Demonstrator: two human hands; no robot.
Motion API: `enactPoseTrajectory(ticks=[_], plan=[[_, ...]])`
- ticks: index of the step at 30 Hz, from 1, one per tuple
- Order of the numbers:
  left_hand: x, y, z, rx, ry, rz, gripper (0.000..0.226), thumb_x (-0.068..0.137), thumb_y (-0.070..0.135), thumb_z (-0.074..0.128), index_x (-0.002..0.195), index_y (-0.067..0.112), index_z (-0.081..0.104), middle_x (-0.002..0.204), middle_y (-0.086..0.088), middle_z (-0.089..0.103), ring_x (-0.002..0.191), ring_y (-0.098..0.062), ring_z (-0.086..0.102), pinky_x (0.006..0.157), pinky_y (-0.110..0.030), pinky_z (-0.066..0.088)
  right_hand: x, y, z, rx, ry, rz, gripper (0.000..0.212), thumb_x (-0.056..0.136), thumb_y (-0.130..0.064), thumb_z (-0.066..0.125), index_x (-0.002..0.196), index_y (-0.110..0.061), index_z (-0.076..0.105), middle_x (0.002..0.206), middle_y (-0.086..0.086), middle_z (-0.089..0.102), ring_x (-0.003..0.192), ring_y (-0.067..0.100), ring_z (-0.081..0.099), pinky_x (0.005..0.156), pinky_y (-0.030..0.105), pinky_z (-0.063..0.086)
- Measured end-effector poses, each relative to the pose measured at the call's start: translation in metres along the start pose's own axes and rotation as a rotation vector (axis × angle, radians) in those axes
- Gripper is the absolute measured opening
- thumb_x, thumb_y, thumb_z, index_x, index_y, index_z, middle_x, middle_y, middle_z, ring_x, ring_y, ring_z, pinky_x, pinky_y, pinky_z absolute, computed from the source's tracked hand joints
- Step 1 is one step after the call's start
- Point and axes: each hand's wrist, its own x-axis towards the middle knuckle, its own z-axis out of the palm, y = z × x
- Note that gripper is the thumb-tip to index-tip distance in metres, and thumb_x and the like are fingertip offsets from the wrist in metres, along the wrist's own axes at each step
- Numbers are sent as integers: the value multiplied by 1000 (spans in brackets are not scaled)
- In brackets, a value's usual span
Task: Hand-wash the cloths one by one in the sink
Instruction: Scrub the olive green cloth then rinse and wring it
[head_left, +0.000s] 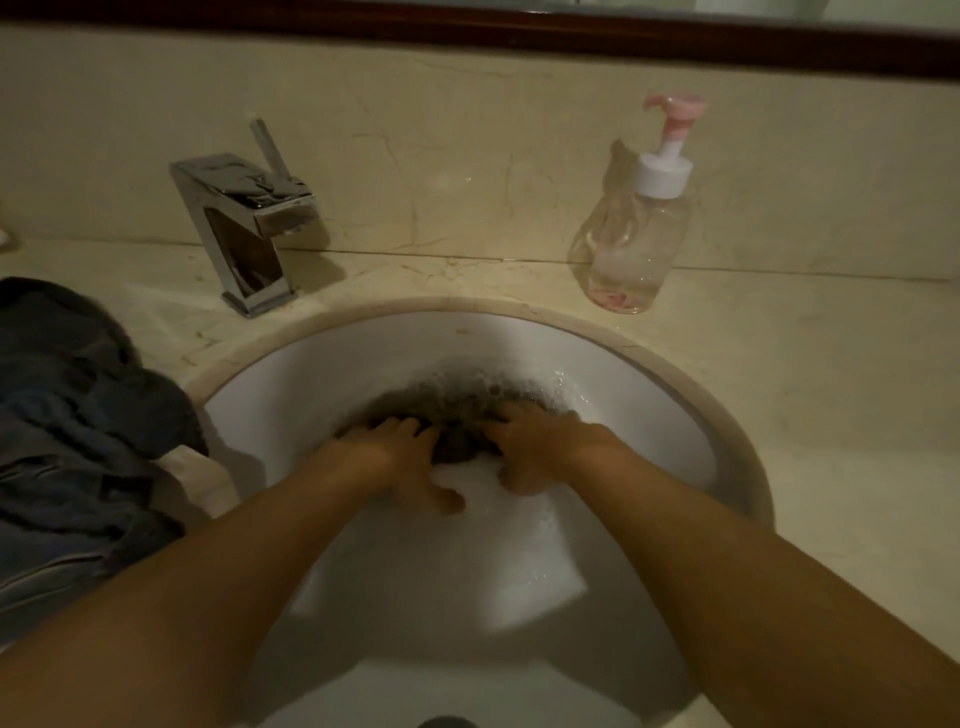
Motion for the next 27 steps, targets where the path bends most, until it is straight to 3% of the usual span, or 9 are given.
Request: enactPoseTrajectory(ticks=[3, 7, 10, 14, 16, 19, 21, 23, 27], plan=[[6, -6, 4, -1, 48, -14, 88, 87, 62, 60, 156, 25, 20, 155, -5, 29, 142, -30, 34, 117, -47, 32, 7, -16, 8, 131, 101, -21, 44, 97, -26, 61, 140, -23, 55, 137, 8, 57, 124, 34, 57, 102, 49, 49], [4, -4, -5, -147, 66, 54, 57, 101, 35, 51, 154, 25, 33, 154, -11, 40, 137, -34, 43, 113, -43, 36, 6, -21, -5, 716, 171, 12, 29, 101, -9, 45, 119, -5, 68, 116, 13, 66, 98, 25, 62, 83, 31, 48], [-4, 10, -21, -525, 168, 66, 41, 107, 31, 36, 139, 13, 53, 144, -12, 53, 126, -31, 51, 106, -37, 39, 5, -6, -18, 929, 337, 157, 29, 103, -9, 42, 111, -3, 68, 111, 15, 66, 102, 30, 63, 92, 42, 54], [-12, 25, -40, -1129, 282, -21, 36, 106, 45, 35, 120, 19, 55, 115, 0, 60, 101, -18, 58, 90, -37, 47, 0, -4, -24, 1136, 416, 278, 22, 102, -17, 49, 104, -6, 67, 100, 15, 69, 97, 33, 67, 92, 51, 58], [-14, 23, -43, -1252, 449, -47, 31, 107, 43, 35, 115, 20, 54, 107, -2, 59, 94, -17, 60, 84, -37, 50, -11, -24, -31, 1239, 403, 217, 25, 104, -20, 49, 104, -3, 67, 94, 13, 68, 91, 30, 67, 85, 45, 59], [-18, 14, -46, -1353, 683, -99, 24, 107, 35, 38, 112, 18, 54, 105, -4, 59, 90, -16, 59, 75, -30, 47, -31, -57, -40, 1371, 416, 75, 21, 108, -32, 47, 113, -18, 62, 98, 3, 67, 86, 17, 68, 69, 24, 56], [-17, 13, -45, -1445, 665, -77, 22, 107, 34, 39, 109, 19, 55, 105, -5, 61, 92, -18, 62, 80, -34, 53, -39, -62, -39, 1440, 461, 33, 23, 108, -38, 47, 123, -22, 57, 103, 1, 67, 90, 13, 68, 69, 19, 55], [-22, 22, -45, -1504, 546, 32, 23, 108, 36, 38, 115, 24, 56, 112, -4, 63, 99, -18, 64, 93, -40, 55, -36, -50, -40, 1477, 506, 96, 23, 108, -35, 50, 125, -21, 58, 107, 3, 66, 94, 16, 68, 74, 23, 57], [-29, 42, -46, -1434, 446, 246, 41, 108, 39, 36, 149, 37, 41, 150, 3, 44, 135, -18, 46, 116, -41, 37, -30, -34, -49, 1632, 544, 335, 25, 106, -26, 50, 109, -11, 70, 104, 19, 71, 96, 30, 73, 83, 39, 63]])
